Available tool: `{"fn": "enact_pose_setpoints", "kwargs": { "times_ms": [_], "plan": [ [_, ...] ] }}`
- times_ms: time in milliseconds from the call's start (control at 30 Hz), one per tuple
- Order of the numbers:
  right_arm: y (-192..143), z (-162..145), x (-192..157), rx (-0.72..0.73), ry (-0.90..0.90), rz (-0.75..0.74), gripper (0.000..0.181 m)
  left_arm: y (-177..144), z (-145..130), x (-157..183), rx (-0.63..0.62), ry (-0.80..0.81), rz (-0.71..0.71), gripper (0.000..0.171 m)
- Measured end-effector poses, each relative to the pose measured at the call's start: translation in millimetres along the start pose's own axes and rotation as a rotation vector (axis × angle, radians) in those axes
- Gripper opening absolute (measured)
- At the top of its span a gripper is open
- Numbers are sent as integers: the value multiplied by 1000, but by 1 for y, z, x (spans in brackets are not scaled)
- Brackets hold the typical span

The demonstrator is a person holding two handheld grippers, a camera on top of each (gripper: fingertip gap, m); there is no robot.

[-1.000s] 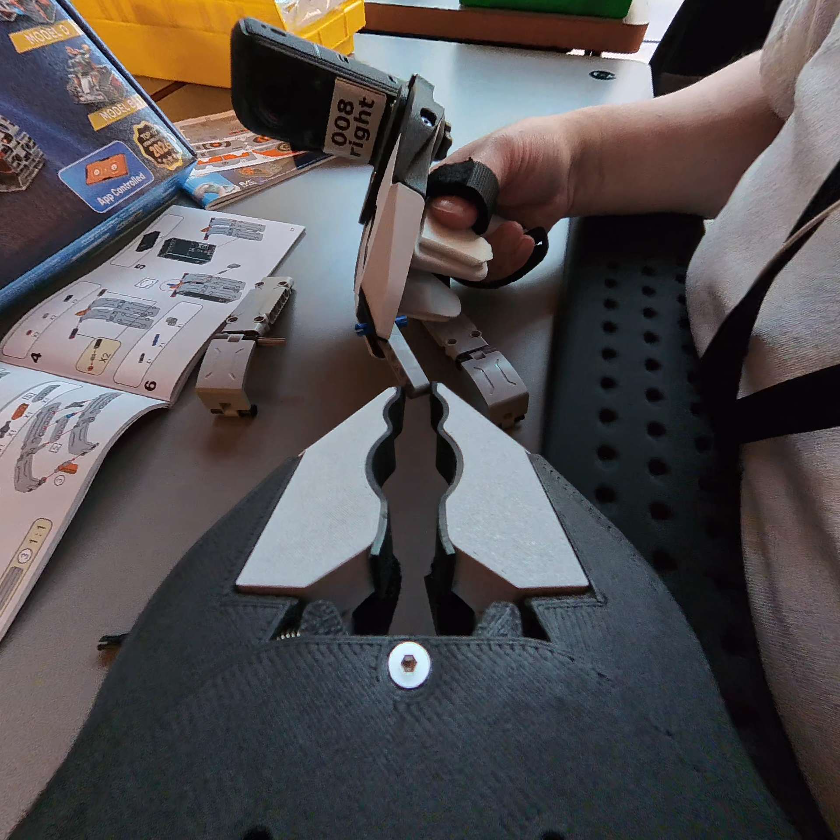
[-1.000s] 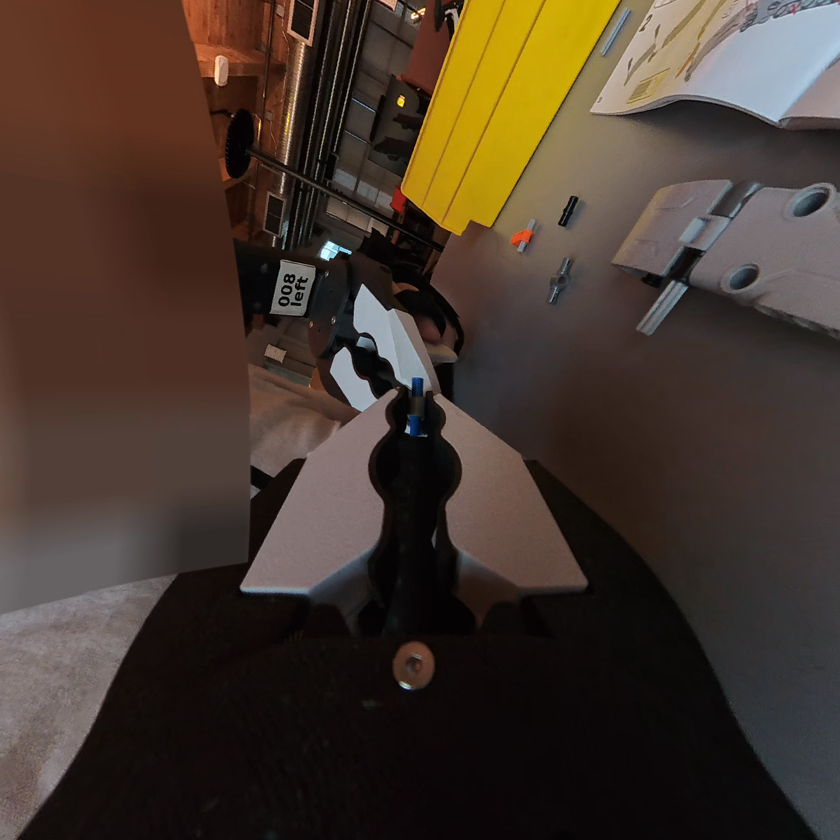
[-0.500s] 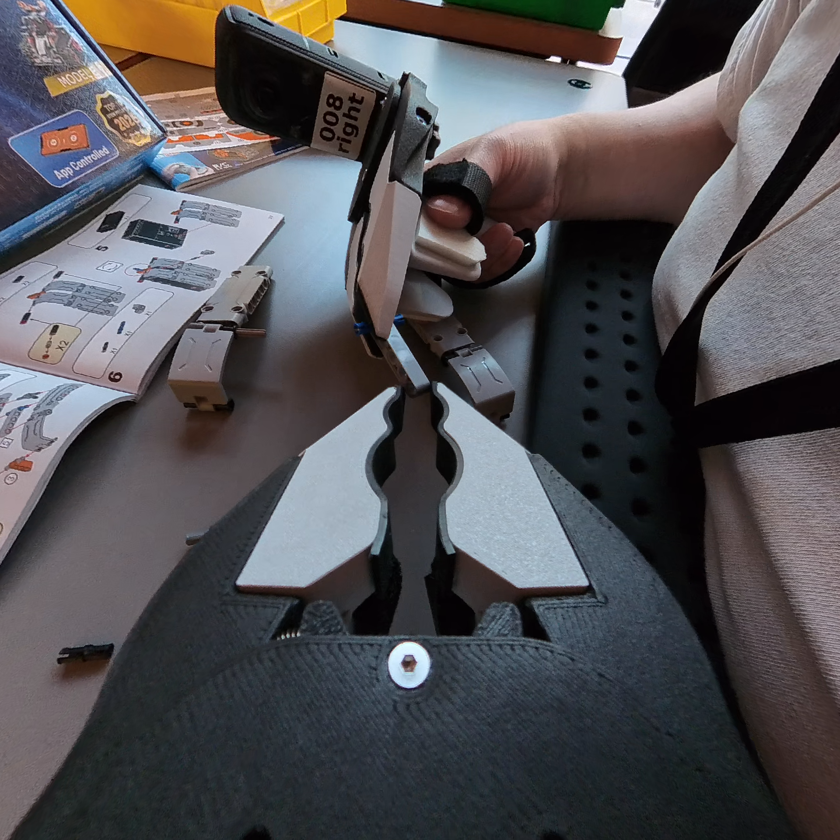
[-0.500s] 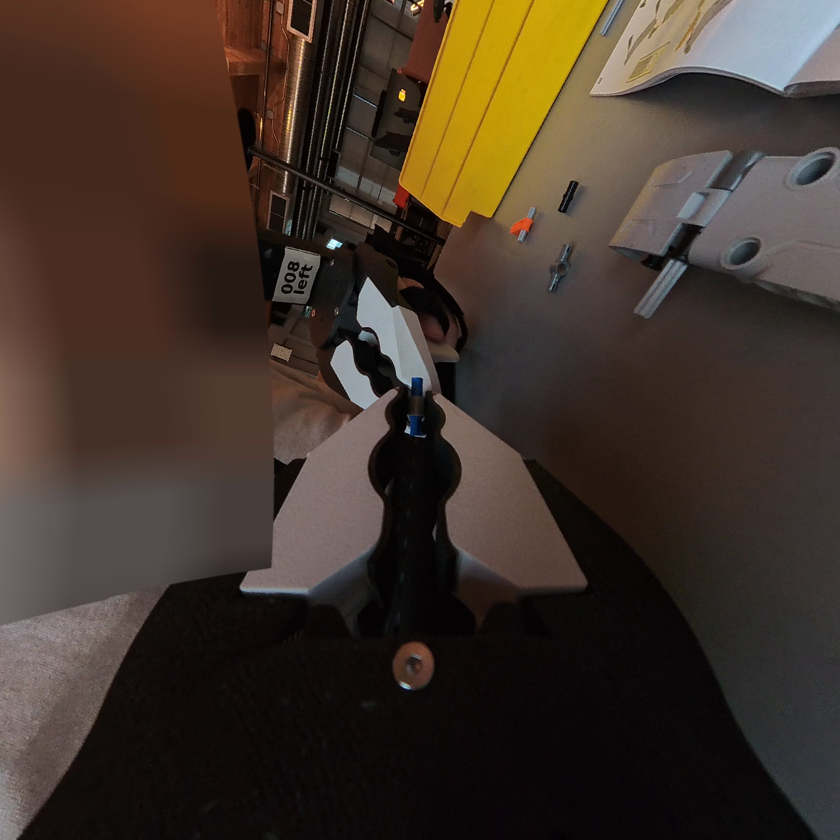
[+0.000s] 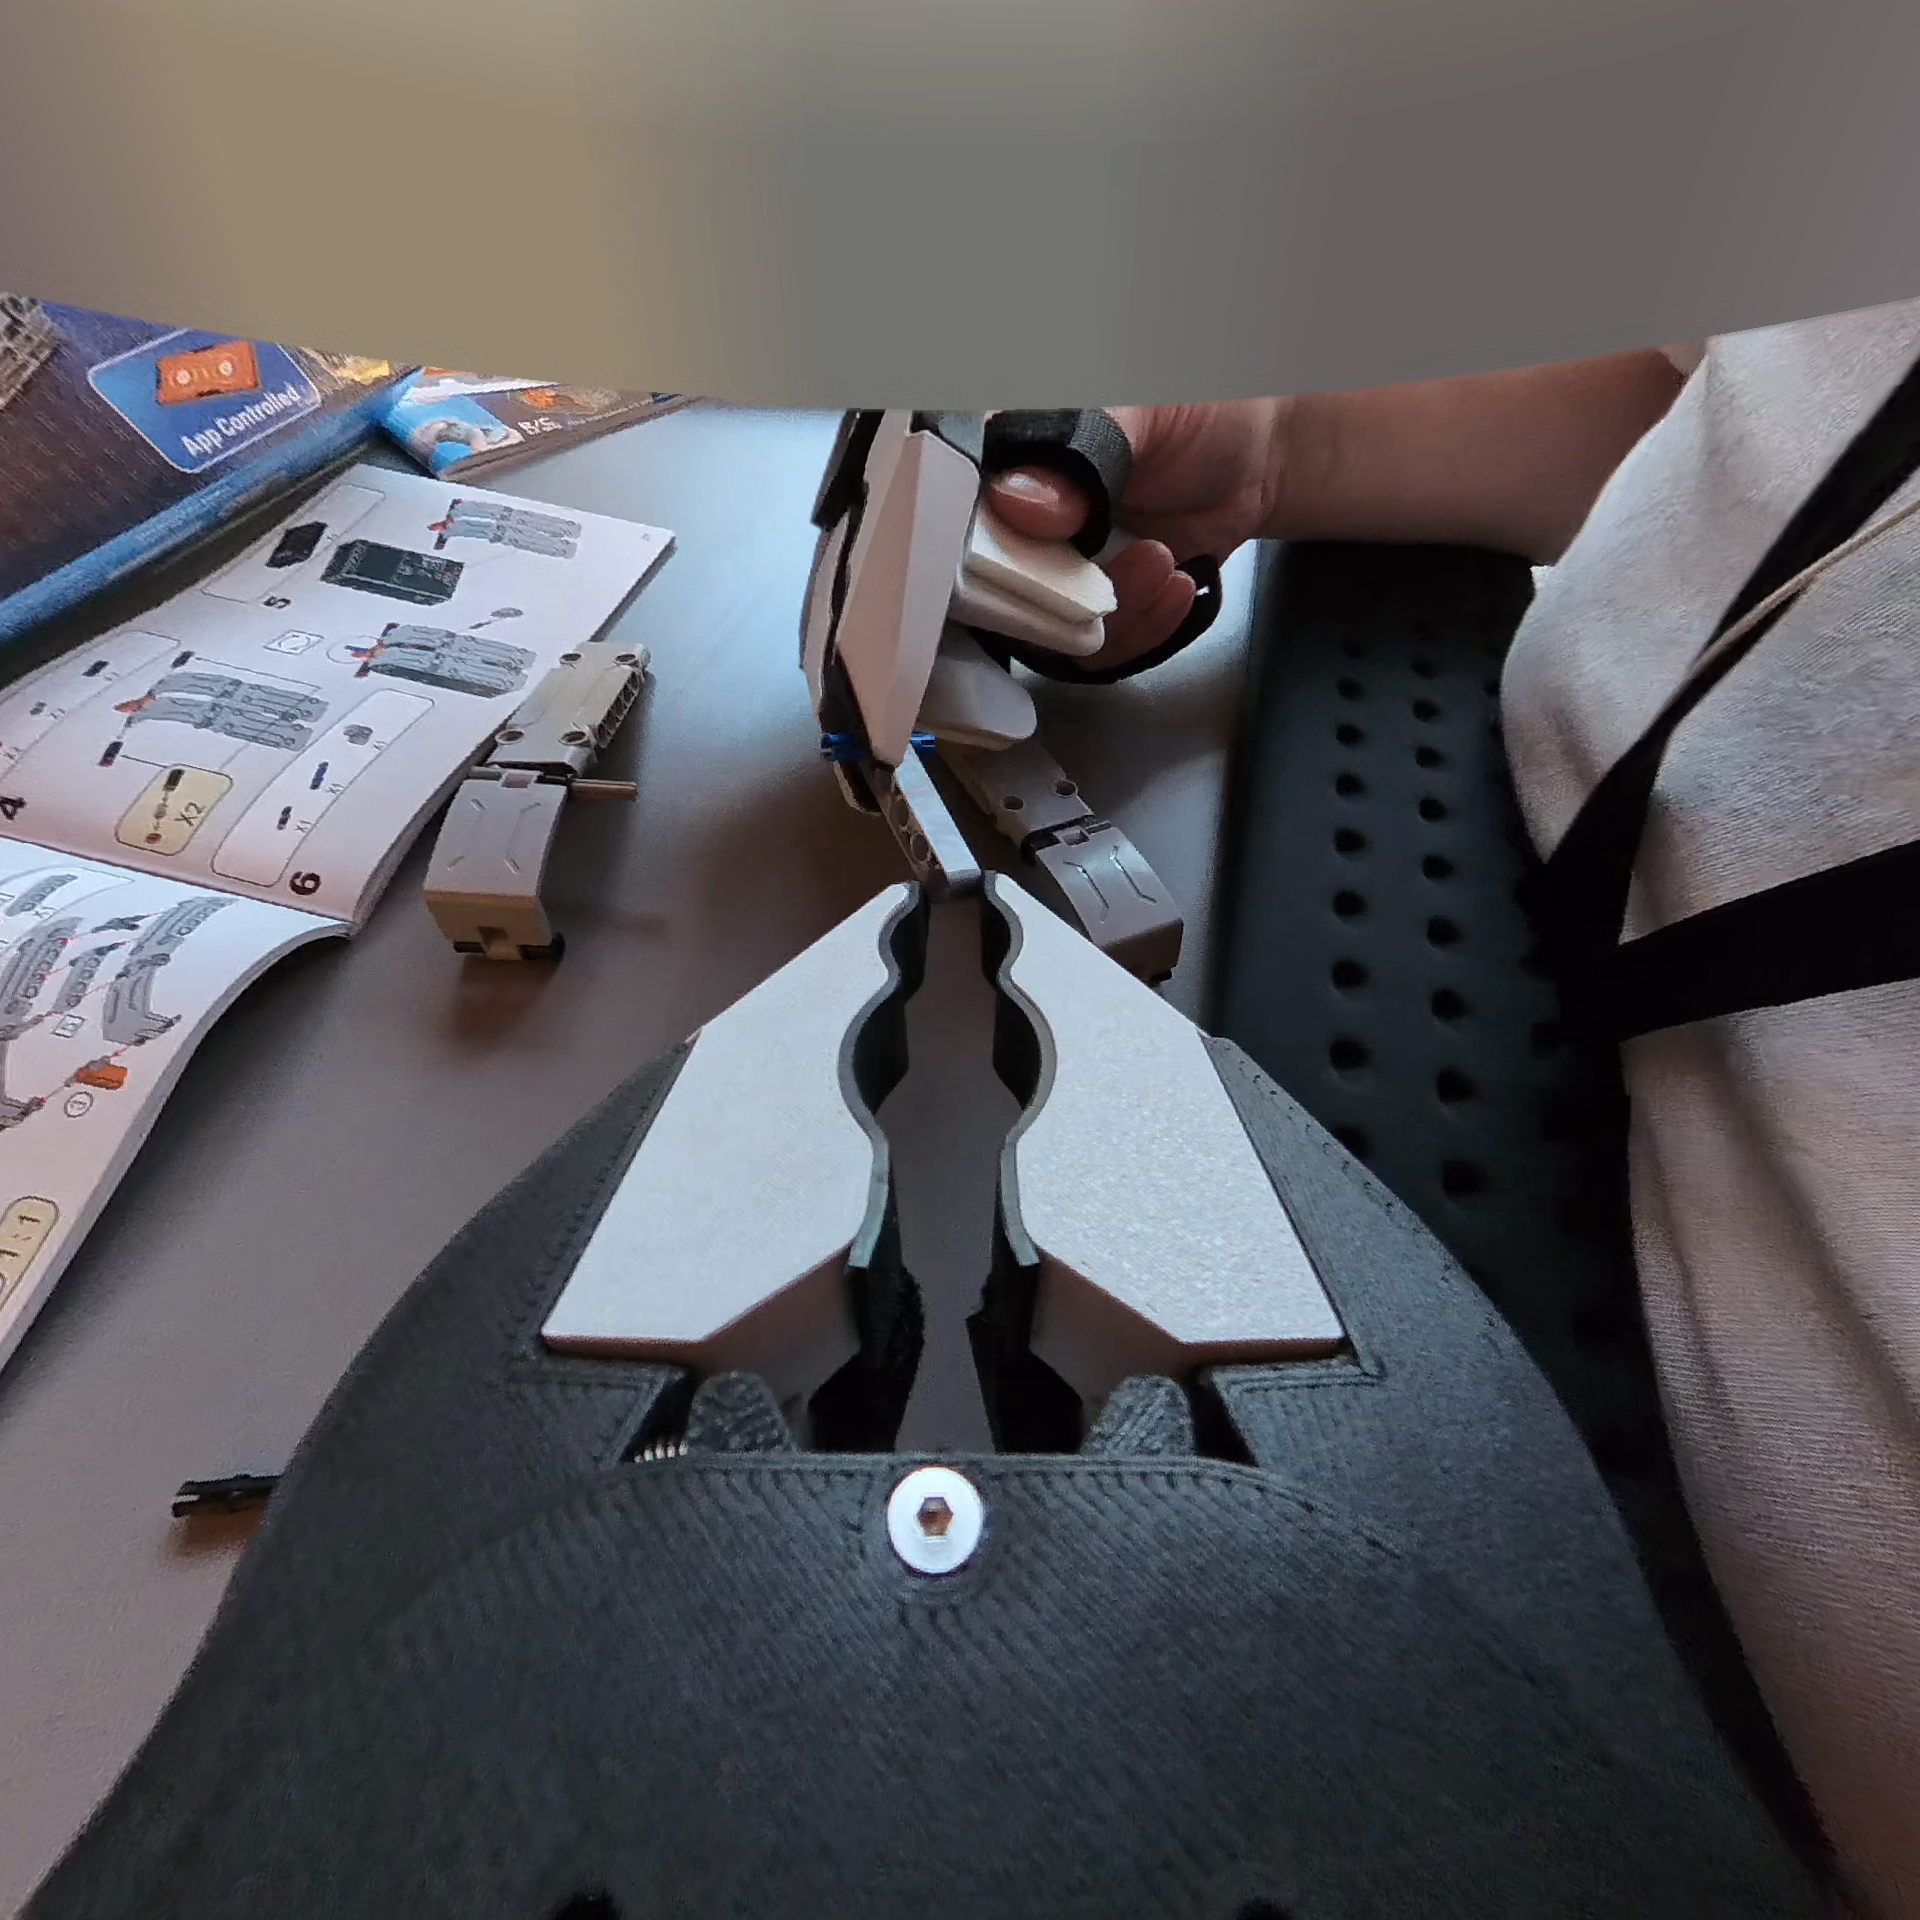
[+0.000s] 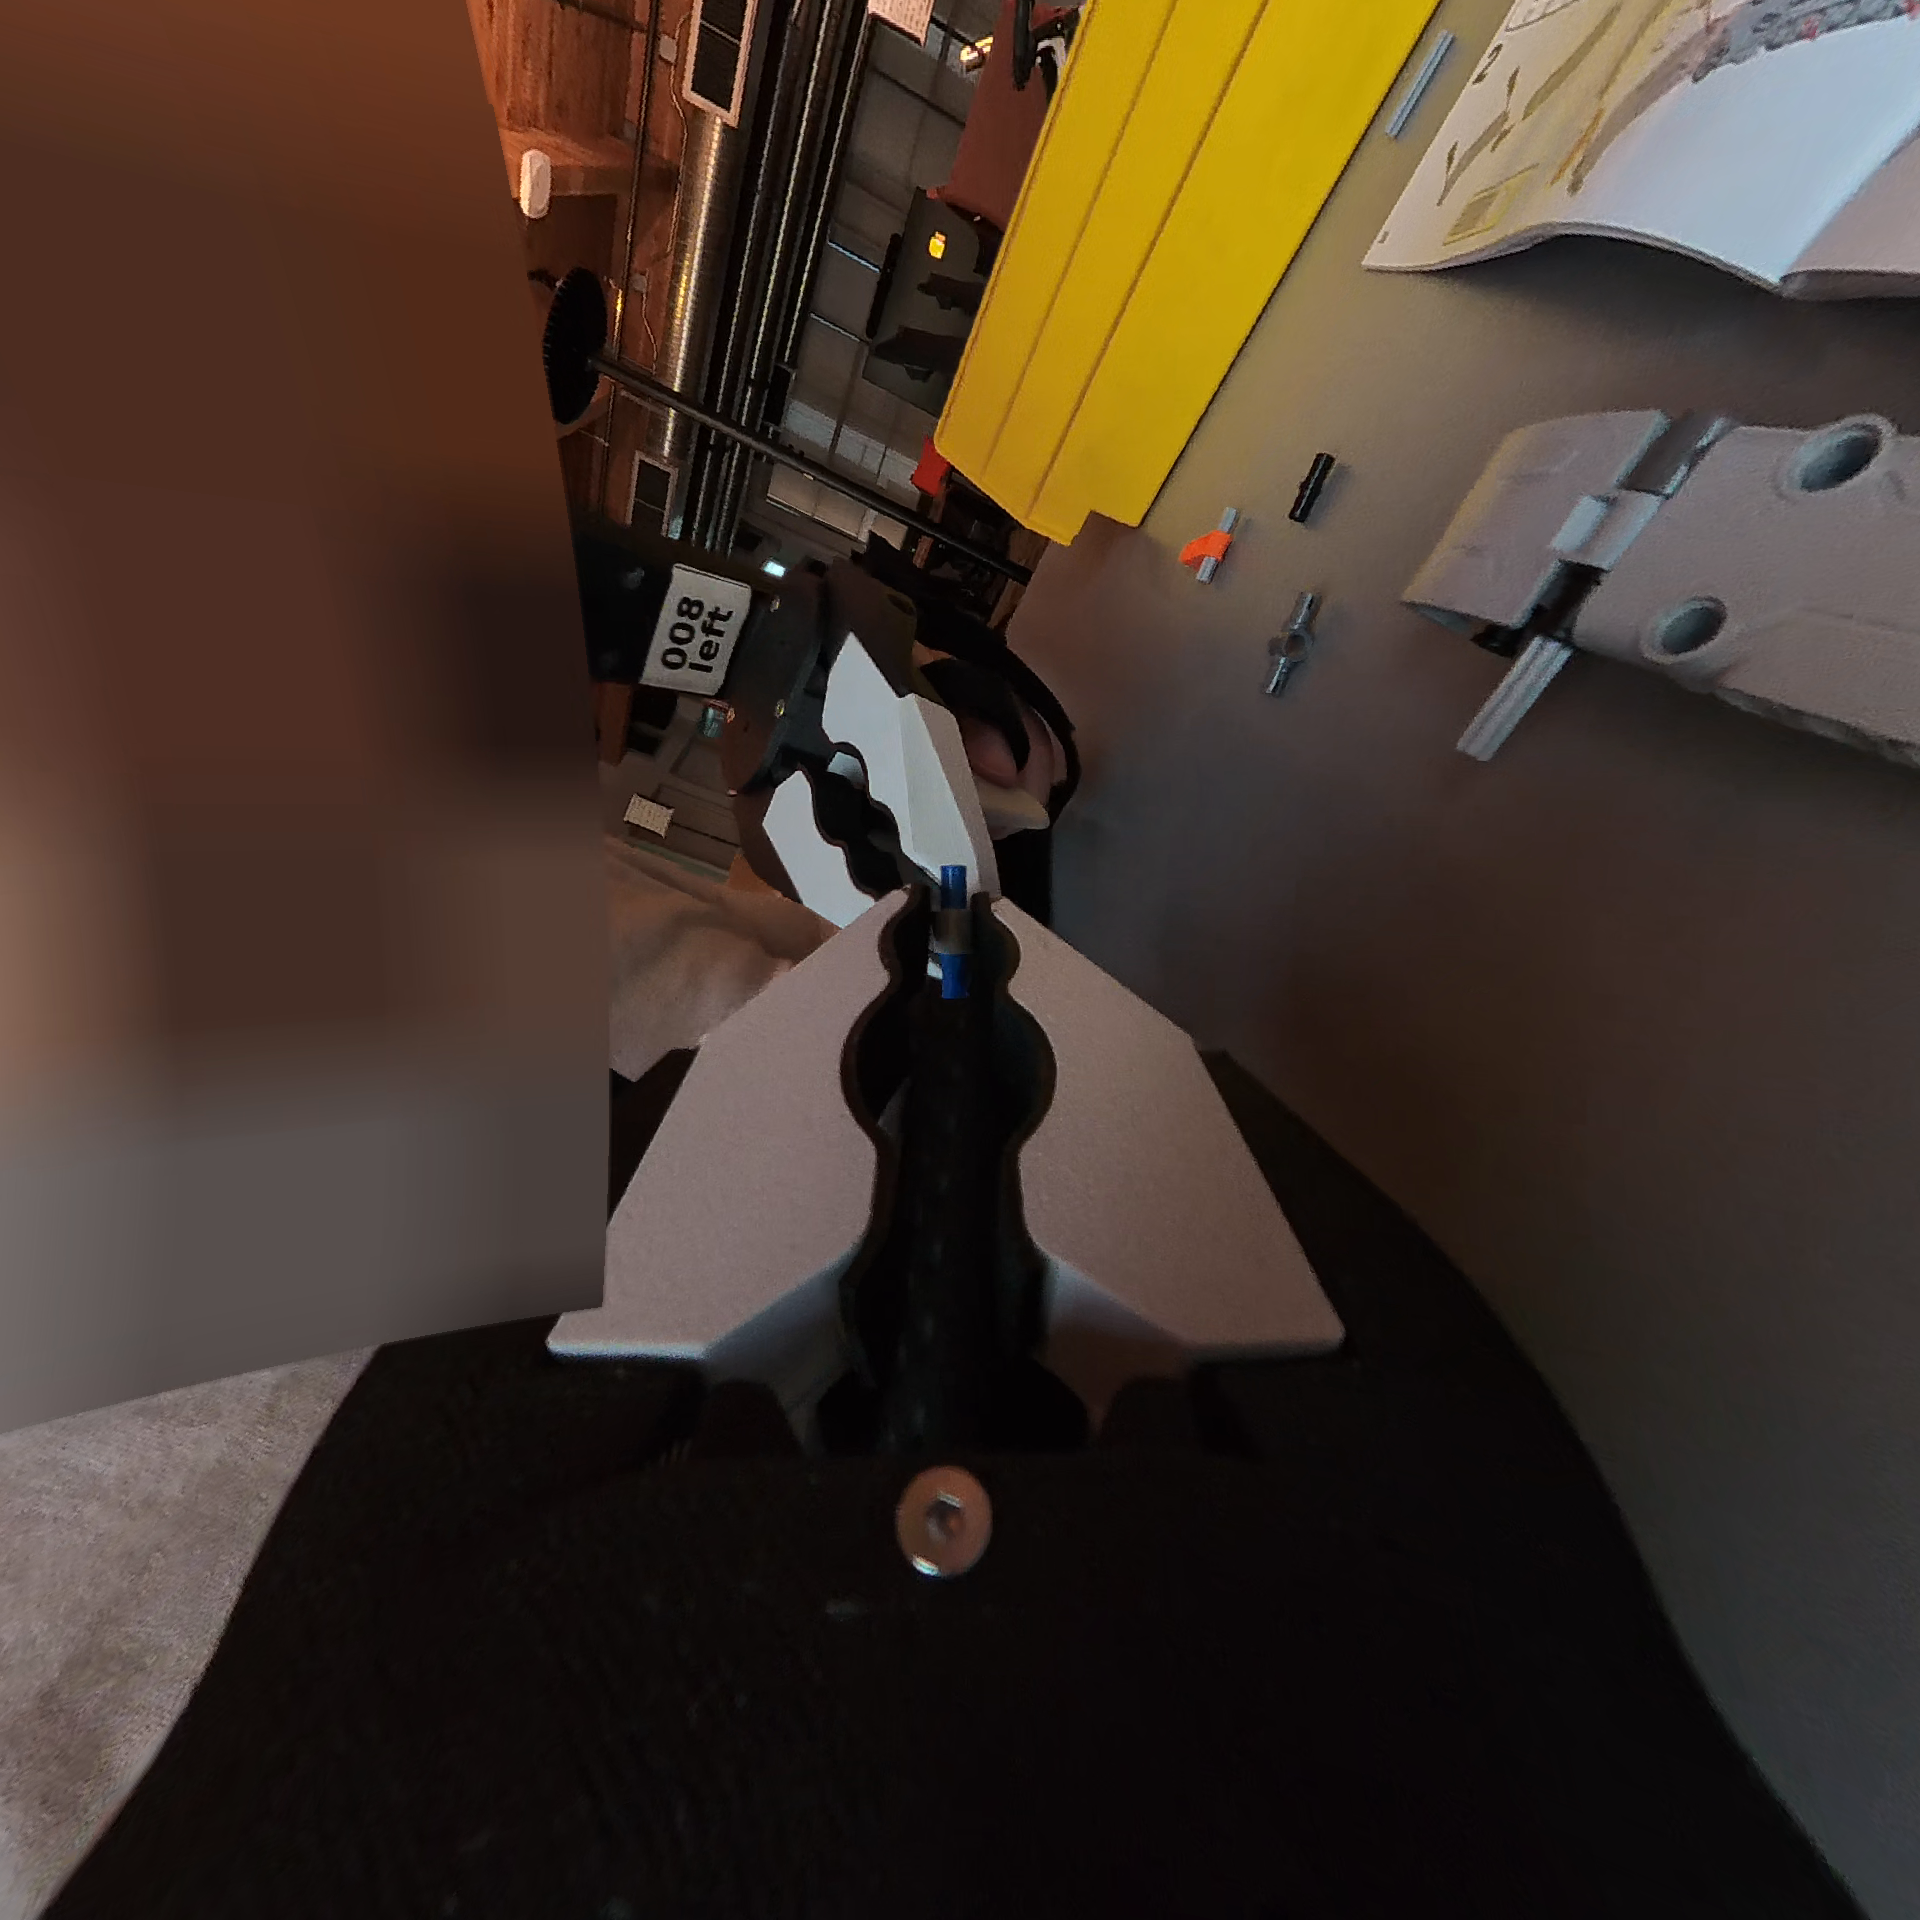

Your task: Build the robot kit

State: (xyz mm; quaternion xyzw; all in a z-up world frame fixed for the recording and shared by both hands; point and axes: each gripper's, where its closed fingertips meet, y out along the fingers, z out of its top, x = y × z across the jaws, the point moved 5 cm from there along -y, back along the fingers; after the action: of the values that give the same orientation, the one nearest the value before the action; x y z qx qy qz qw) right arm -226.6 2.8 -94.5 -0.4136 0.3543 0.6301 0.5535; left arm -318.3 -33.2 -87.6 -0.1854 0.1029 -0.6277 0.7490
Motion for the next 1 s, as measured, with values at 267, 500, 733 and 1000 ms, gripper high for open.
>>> {"fn": "enact_pose_setpoints", "kwargs": {
  "times_ms": [267, 500, 733, 1000],
  "plan": [
    [-6, 4, -2, 25, -105, -66, 13, 0, 2, -2, 13, 4, 21, 8],
    [-9, 13, -18, 64, -452, -144, 59, -5, 4, -7, 50, -47, 25, 8],
    [-12, -4, -28, -126, -1086, -332, 53, -6, 2, -1, 61, -105, -84, 8],
    [-6, -20, -34, -202, -1258, -281, 28, -3, -1, 14, 36, -111, -206, 7]
  ]
}}
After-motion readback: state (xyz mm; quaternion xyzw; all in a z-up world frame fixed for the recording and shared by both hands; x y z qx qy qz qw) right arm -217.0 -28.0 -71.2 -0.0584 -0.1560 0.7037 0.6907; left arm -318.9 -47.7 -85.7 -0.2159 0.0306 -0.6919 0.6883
